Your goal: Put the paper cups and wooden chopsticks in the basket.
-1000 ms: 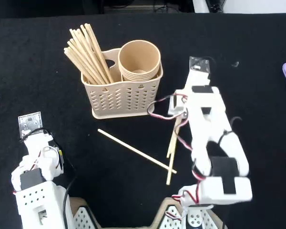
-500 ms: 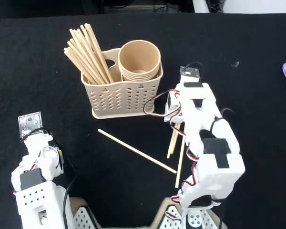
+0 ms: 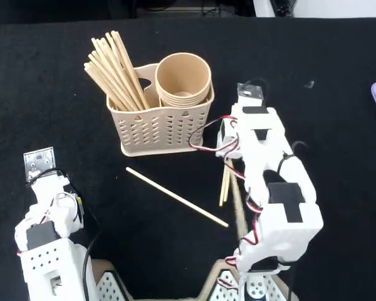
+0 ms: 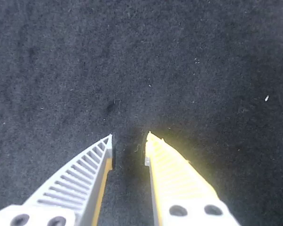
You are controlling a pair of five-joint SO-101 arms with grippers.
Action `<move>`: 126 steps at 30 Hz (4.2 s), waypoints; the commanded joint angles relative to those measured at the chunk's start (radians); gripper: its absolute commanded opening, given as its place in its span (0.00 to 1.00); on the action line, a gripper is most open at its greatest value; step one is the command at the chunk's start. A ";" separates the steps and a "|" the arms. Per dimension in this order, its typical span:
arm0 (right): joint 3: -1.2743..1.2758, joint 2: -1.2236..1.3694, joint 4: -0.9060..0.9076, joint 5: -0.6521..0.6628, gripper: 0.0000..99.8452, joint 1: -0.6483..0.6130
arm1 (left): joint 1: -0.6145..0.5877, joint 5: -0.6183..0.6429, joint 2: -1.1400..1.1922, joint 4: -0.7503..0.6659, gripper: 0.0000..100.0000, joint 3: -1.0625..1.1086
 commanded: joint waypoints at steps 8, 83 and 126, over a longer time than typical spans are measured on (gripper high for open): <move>-0.005 -0.077 -0.003 0.011 0.02 -0.020 | -0.007 0.009 -0.011 -0.017 0.13 -0.007; 0.113 -1.115 -0.021 0.080 0.01 -0.014 | -0.005 0.009 -0.011 -0.018 0.13 -0.007; 0.369 -0.776 -1.166 0.167 0.01 -0.542 | -0.005 0.009 -0.011 -0.018 0.13 -0.007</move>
